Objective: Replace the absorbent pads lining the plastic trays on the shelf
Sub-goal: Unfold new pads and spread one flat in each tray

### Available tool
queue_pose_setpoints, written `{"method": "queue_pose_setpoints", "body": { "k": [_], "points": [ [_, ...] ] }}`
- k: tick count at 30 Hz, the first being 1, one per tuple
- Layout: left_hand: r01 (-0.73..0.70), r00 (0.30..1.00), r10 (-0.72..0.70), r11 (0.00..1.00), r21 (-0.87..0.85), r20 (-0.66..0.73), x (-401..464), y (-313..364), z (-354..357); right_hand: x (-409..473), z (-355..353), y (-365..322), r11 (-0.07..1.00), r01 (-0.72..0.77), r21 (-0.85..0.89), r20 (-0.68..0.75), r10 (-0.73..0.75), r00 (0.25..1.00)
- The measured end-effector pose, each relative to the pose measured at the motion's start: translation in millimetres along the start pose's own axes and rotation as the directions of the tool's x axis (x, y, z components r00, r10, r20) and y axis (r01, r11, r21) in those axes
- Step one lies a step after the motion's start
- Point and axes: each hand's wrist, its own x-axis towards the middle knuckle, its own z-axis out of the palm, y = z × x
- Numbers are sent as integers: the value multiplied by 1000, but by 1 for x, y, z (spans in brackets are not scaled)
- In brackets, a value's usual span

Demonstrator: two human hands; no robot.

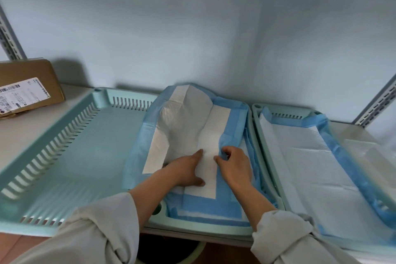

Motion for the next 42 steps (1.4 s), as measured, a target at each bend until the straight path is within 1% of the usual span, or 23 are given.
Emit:
{"method": "queue_pose_setpoints", "body": {
  "k": [2, 4, 6, 8, 10, 12, 13, 16, 17, 19, 20, 22, 24, 26, 28, 29, 30, 31, 33, 34, 36, 38, 42],
  "points": [
    [-22, 997, 14, 995, -97, -79, 1, 3, 1, 5, -5, -4, 984, 9, 177, -44, -1, 999],
    [-79, 977, 22, 962, -263, -211, 2, 7, -1, 9, -11, -9, 941, -1, 339, -82, 30, 996],
    [-149, 951, -16, 850, -505, -308, 1, 13, -6, 13, -18, -9, 909, -3, 417, -168, 81, 982],
    [-189, 943, -79, 674, -715, -323, -2, 20, -13, 18, -26, -6, 863, -41, 504, -226, 177, 958],
    [-179, 954, -112, 532, -828, -278, -6, 26, -16, 19, -36, -2, 788, -101, 607, -225, 292, 930],
    [-126, 971, -118, 497, -858, -210, -12, 29, -17, 16, -42, 0, 756, -119, 644, -215, 328, 920],
    [-98, 977, -113, 516, -851, -181, -13, 30, -16, 14, -44, 0, 788, -92, 609, -234, 289, 928],
    [-66, 987, -75, 619, -783, -143, -17, 35, -12, 5, -50, -3, 928, 96, 359, -371, 48, 927],
    [-75, 987, -63, 643, -762, -150, -18, 37, -12, 4, -53, -4, 941, 136, 310, -405, 1, 914],
    [-105, 985, -29, 683, -723, -171, -19, 40, -11, 3, -57, -3, 945, 134, 299, -397, -4, 918],
    [-116, 985, -11, 703, -702, -174, -20, 41, -11, 2, -60, -2, 938, 84, 337, -339, 37, 940],
    [-130, 989, 42, 721, -681, -143, -26, 44, -9, 5, -61, 1, 875, -102, 473, -108, 173, 979],
    [-143, 990, 107, 722, -677, -95, -29, 48, -5, 6, -60, 6, 799, -260, 542, 105, 243, 964],
    [-183, 983, 142, 678, -712, -117, -32, 52, -1, 2, -62, 7, 792, -284, 541, 195, 211, 958],
    [-236, 972, 155, 675, -699, -179, -32, 56, 1, -4, -64, 6, 832, -292, 472, 283, 171, 944],
    [-261, 965, 170, 681, -684, -199, -30, 59, 2, -6, -65, 8, 855, -282, 435, 293, 161, 942],
    [-291, 957, 198, 708, -644, -214, -27, 64, 3, -7, -68, 10, 876, -247, 414, 260, 146, 955],
    [-326, 944, 231, 741, -587, -234, -23, 67, 3, -7, -71, 11, 898, -187, 399, 165, 131, 978],
    [-383, 923, 312, 816, -434, -227, -16, 72, 7, -3, -86, 20, 919, -84, 385, -90, 128, 988],
    [-349, 937, 305, 855, -384, -172, -12, 74, 10, 1, -95, 27, 920, -66, 387, -193, 151, 970],
    [-236, 971, 236, 924, -300, -37, -3, 71, 19, 6, -118, 47, 925, -93, 368, -332, 224, 917],
    [-143, 987, 154, 975, -173, 53, 2, 66, 30, 7, -134, 70, 929, -171, 329, -398, 300, 867],
    [-104, 992, 107, 993, -57, 65, 7, 68, 36, 0, -147, 105, 845, -320, 428, -382, 490, 783]
  ]
}}
